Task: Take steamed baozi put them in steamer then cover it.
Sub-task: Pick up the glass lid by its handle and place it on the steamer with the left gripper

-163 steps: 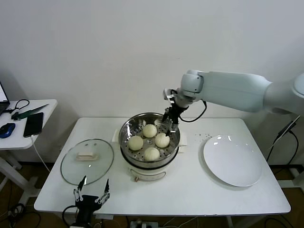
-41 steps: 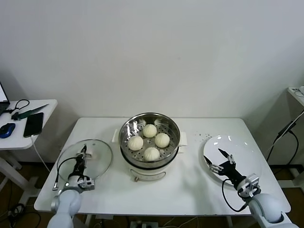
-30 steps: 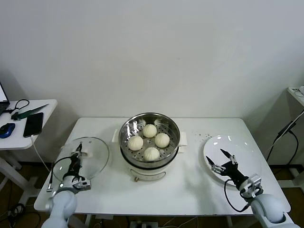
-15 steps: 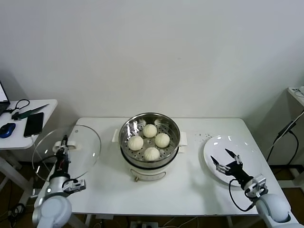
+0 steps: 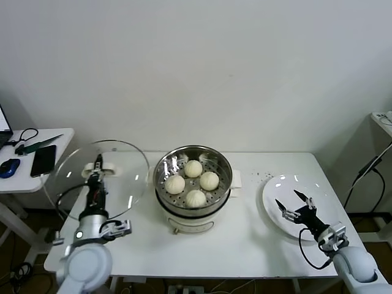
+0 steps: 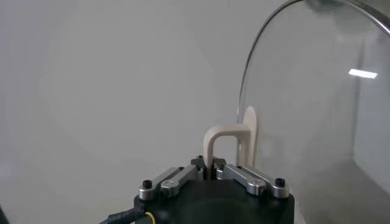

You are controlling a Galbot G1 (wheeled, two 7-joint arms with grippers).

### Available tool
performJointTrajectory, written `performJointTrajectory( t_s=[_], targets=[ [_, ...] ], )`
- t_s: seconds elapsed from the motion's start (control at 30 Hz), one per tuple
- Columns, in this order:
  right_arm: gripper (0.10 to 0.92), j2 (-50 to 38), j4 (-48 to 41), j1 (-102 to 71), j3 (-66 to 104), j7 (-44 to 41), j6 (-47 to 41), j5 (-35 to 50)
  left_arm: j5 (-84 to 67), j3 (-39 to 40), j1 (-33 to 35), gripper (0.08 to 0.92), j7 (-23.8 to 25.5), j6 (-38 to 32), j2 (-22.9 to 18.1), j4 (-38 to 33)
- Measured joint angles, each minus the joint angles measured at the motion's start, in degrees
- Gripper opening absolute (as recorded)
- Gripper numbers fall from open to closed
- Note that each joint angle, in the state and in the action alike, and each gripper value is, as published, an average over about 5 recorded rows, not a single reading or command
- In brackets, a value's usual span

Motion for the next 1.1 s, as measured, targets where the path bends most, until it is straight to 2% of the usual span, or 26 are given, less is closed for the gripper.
performJointTrajectory(
  t_s=[0.2, 0.43, 0.8, 1.1],
  targets=[
    [0.823, 0.3, -1.0, 0.2, 0.2, 0.0, 0.4, -0.3, 3.6, 9.7, -6.6, 0.150, 6.4, 4.4, -0.8, -0.2],
    [0.823, 0.2, -2.2, 0.0, 1.3, -0.3, 0.9, -0.2, 7.4, 19.5, -14.5, 0.150, 11.4, 7.9, -5.5, 2.9],
    [0.823, 0.4, -2.3, -0.6, 2.7, -0.9, 1.3, -0.2, 11.3, 27.0, -21.1, 0.150, 13.3, 9.0, -15.6, 11.9],
    [0.823, 0.5, -2.7, -0.7, 3.2, -1.4, 1.6, -0.5, 12.4, 28.9, -24.0, 0.150, 14.5, 9.0, -19.5, 18.3]
  ],
)
